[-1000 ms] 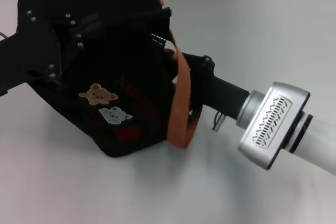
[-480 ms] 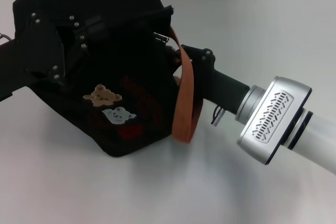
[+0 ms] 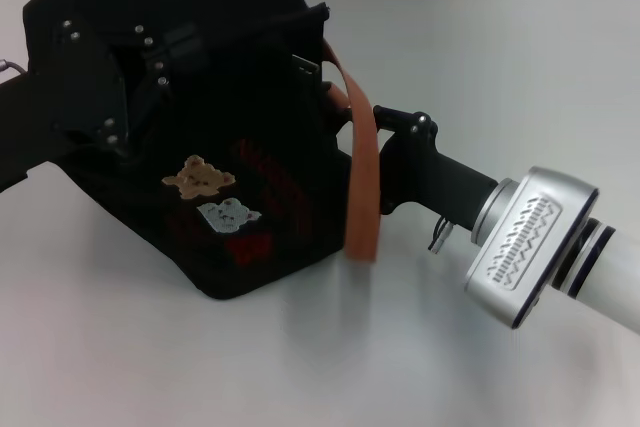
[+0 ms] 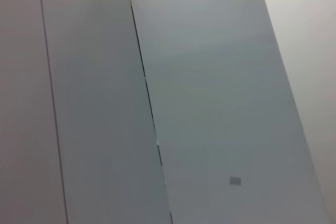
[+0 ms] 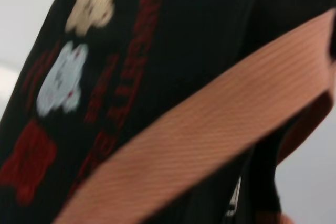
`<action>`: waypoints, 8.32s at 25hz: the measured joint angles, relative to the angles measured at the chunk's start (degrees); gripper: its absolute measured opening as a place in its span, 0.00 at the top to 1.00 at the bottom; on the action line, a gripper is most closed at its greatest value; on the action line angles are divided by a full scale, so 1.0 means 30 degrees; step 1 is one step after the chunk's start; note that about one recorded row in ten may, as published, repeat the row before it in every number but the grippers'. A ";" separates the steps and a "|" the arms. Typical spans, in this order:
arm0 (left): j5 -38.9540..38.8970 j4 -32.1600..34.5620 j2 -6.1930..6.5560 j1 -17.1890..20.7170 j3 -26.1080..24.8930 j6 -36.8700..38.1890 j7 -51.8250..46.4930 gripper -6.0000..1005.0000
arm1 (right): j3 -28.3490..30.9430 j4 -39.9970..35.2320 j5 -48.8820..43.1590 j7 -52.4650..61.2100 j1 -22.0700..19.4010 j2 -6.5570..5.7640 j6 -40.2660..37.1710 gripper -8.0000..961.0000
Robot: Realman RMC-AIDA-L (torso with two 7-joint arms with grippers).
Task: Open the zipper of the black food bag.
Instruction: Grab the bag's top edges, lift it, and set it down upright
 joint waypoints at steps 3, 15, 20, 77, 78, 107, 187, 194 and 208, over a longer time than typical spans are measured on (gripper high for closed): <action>0.0000 -0.0048 0.0006 -0.0087 0.0072 -0.0208 0.0016 0.97 | 0.0115 0.0175 0.0000 -0.1463 -0.0011 0.0000 0.0445 0.54; 0.0048 -0.0547 0.0012 -0.0284 0.0112 -0.0365 0.0206 0.97 | 0.0531 0.1608 0.0051 -0.6591 0.0230 0.0000 0.1582 0.54; 0.0088 -0.0795 0.0011 -0.0284 0.0110 -0.0339 0.0228 0.97 | 0.1139 0.2123 0.0012 -0.7585 0.0243 0.0000 0.1521 0.54; 0.0006 -0.1529 0.0008 -0.0009 -0.0852 -0.1230 0.1004 0.97 | -0.4703 -0.9278 -0.1512 2.4058 0.1976 -0.0235 -0.7368 0.55; 0.0004 -0.1530 0.0001 0.0004 -0.0850 -0.1212 0.1005 0.97 | -0.5275 -0.9272 -0.1489 2.4079 0.2123 -0.0209 -0.7107 0.55; -0.0042 -0.2033 -0.0003 -0.0097 -0.0904 -0.0404 0.2285 0.97 | -0.5965 -0.6013 -0.0725 2.1804 -0.0036 -0.0069 -0.8151 0.57; -0.0086 -0.3964 -0.0014 -0.0083 -0.1221 -0.0810 0.3734 0.97 | -0.8463 -0.5149 0.1805 1.9249 0.1068 -0.0152 -0.4900 0.99; -0.0261 -0.3838 0.0068 0.0629 -0.2437 -0.0743 0.3745 0.97 | -0.8543 -0.5865 0.1790 1.9859 0.0276 -0.0153 -0.4806 0.99; -0.0270 -0.3919 0.0124 0.1159 -0.3244 -0.1170 0.4022 0.97 | -0.8375 -0.6585 0.1902 2.0447 -0.0877 -0.0160 -0.5768 0.99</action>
